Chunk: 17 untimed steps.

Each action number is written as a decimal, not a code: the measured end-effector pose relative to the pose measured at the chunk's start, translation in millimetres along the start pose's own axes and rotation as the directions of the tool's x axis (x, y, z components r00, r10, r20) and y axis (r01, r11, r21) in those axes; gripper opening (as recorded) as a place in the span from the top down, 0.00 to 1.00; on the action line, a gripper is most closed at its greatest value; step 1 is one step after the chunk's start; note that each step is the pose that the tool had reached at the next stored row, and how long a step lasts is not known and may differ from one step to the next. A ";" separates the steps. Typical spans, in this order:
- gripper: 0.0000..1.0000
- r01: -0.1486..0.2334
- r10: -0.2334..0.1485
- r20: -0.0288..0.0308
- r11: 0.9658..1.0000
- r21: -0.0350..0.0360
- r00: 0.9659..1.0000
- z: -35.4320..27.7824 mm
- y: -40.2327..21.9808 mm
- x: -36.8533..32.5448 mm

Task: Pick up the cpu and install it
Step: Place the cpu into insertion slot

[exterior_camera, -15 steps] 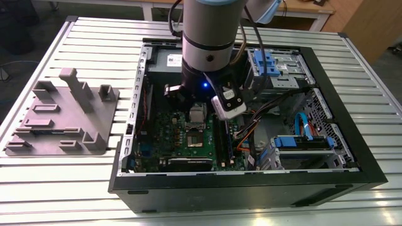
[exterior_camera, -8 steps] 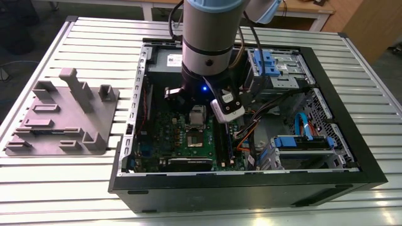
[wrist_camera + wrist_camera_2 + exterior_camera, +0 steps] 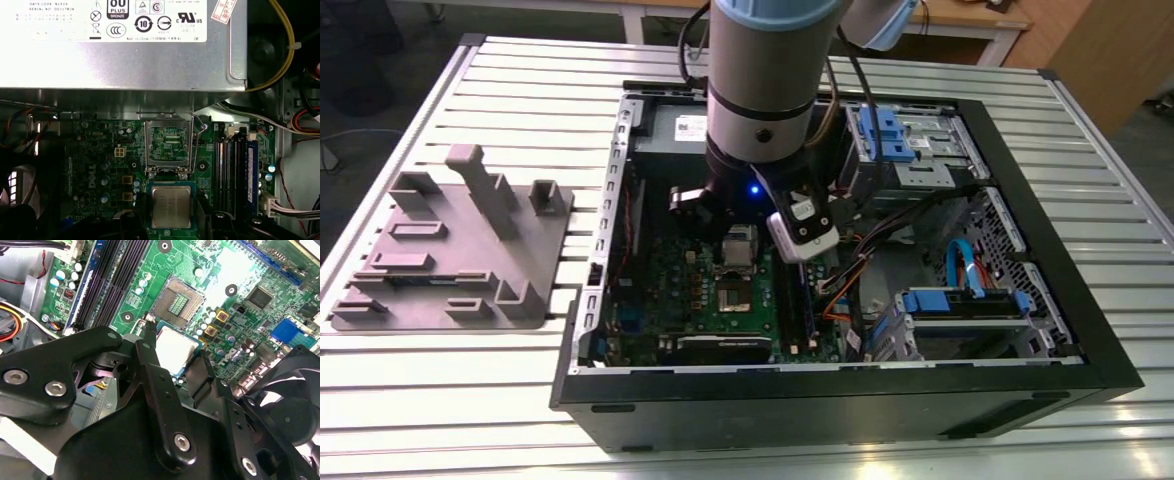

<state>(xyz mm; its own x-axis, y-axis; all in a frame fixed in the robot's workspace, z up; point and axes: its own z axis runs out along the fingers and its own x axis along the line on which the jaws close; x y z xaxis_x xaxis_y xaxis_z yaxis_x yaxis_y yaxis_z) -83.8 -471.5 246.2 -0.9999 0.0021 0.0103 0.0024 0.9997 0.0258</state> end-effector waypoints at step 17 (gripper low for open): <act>0.53 0.002 -0.002 0.000 1.000 0.014 1.000 14.3 -0.9 -0.2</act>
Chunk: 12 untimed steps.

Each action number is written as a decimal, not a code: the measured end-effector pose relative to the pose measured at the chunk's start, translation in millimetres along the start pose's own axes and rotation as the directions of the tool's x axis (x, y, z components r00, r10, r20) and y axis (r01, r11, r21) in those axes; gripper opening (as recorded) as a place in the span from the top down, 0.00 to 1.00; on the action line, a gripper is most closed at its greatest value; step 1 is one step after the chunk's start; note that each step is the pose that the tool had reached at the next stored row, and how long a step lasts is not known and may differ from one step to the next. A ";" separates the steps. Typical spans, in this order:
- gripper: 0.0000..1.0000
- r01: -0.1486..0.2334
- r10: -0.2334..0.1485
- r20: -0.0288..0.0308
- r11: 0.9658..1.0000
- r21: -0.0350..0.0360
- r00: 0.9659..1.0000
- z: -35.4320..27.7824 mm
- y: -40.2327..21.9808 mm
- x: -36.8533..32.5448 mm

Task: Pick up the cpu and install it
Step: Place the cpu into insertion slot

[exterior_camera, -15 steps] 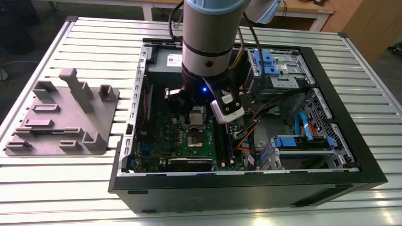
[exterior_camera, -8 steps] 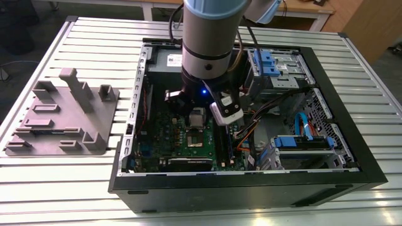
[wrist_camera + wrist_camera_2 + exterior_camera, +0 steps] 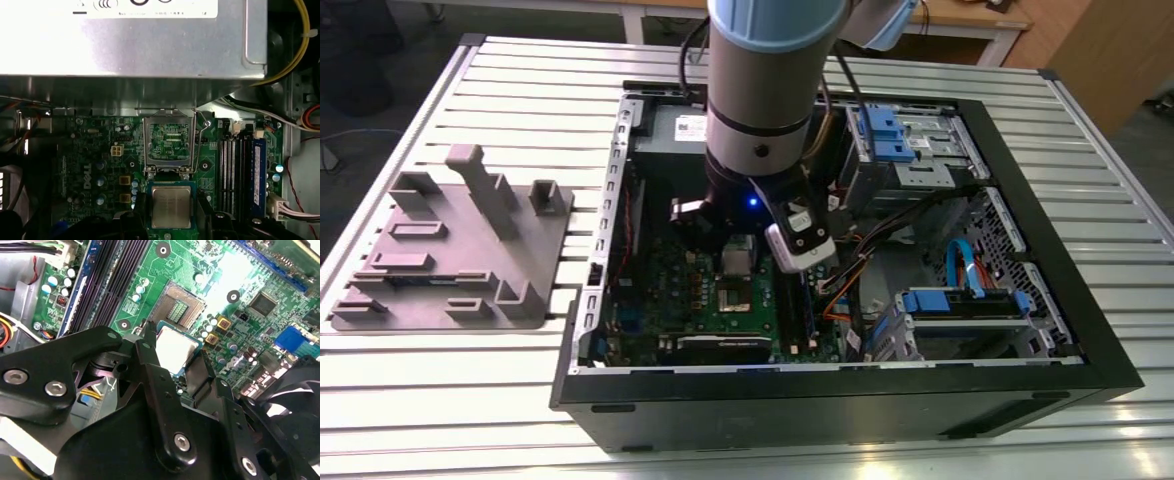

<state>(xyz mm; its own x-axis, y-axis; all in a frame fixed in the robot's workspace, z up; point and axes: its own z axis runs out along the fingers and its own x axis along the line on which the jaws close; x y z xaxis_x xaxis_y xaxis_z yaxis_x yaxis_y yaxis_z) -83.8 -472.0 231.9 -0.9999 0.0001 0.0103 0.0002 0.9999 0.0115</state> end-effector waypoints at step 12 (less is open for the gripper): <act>0.53 0.034 -0.034 -0.001 0.998 0.047 0.999 5.1 -2.3 -0.1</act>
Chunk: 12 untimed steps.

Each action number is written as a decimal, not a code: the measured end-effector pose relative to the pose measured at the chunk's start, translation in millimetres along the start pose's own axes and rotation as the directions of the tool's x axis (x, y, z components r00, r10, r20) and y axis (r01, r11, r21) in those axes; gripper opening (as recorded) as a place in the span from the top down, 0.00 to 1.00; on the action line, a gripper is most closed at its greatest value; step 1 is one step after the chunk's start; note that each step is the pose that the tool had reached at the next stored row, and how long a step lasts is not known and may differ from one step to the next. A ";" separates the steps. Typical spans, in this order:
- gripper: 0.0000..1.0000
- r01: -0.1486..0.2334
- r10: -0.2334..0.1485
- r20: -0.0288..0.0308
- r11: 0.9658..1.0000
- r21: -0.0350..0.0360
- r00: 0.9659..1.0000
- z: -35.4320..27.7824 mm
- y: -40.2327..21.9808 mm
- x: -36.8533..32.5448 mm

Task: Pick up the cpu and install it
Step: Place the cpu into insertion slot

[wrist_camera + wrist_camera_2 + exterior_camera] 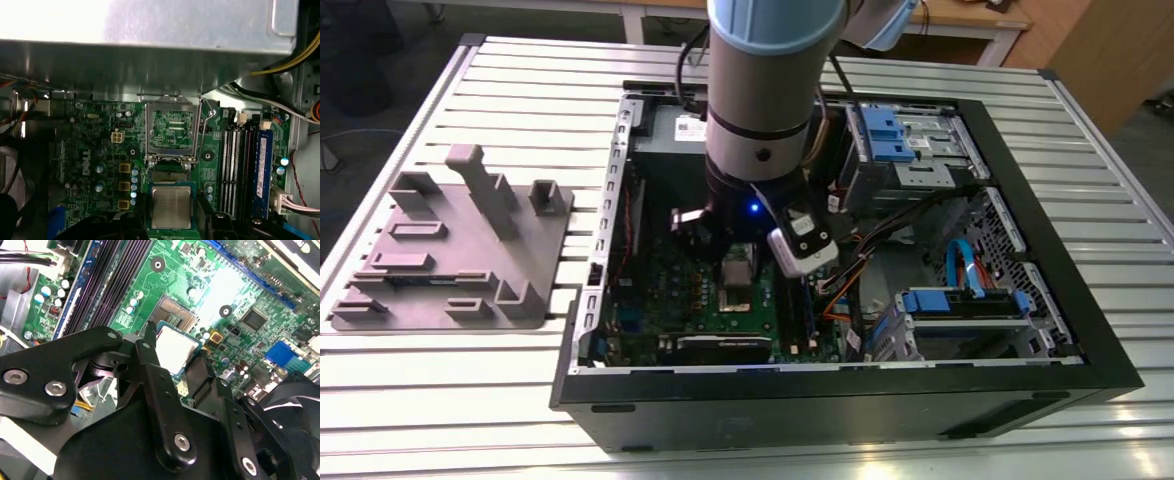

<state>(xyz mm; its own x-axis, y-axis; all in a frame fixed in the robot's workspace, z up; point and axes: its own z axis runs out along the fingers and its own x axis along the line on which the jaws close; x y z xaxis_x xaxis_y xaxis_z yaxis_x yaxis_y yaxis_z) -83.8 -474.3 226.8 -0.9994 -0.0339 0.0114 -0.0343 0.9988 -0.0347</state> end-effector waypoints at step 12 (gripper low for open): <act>0.53 -0.006 0.006 0.000 1.000 0.000 1.000 16.4 -3.8 0.0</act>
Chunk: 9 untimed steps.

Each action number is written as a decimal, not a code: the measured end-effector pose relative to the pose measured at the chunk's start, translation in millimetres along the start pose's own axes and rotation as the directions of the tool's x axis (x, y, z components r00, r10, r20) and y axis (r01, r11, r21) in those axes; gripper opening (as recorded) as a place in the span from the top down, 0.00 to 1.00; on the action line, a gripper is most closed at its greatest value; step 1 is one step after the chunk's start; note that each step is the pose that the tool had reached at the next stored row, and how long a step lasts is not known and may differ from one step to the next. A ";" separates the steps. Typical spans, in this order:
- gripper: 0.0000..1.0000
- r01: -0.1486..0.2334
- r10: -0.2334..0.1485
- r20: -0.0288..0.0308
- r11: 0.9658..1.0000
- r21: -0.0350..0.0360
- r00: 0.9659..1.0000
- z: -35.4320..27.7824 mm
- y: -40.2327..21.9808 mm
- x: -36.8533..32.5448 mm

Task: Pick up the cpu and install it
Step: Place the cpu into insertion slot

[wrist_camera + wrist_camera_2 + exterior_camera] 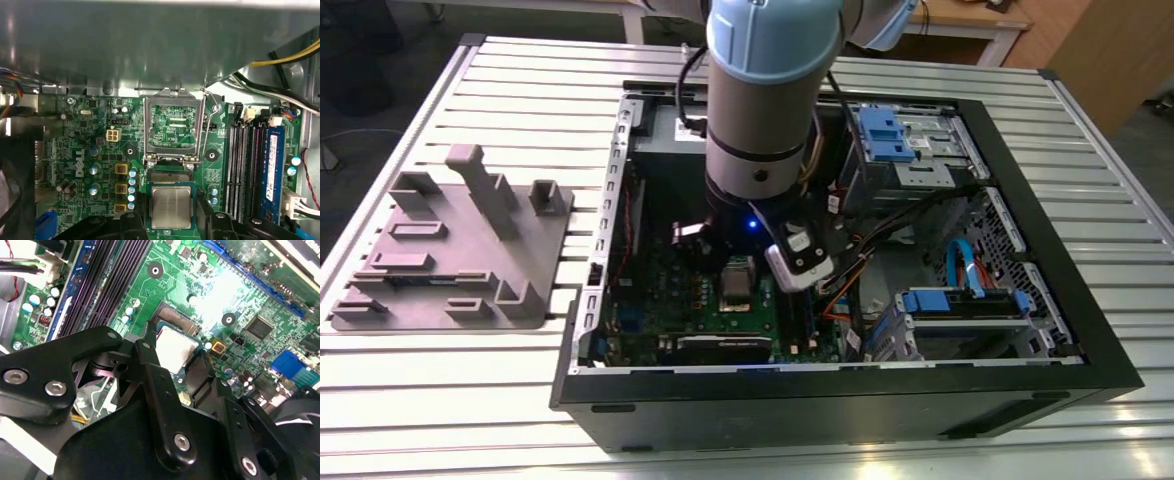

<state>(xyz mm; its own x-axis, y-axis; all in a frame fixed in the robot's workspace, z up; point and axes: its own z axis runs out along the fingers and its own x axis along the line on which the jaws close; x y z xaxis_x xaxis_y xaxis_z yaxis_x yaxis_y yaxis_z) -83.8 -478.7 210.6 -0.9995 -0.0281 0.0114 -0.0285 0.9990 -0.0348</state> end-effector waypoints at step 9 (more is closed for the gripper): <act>0.53 -0.001 0.001 0.000 1.000 0.000 1.000 9.4 -1.2 -0.1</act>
<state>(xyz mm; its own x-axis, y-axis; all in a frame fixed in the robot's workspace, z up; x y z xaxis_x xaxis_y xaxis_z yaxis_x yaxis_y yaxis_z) -83.8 -480.3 201.2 -0.9996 -0.0267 0.0114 -0.0271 0.9990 -0.0349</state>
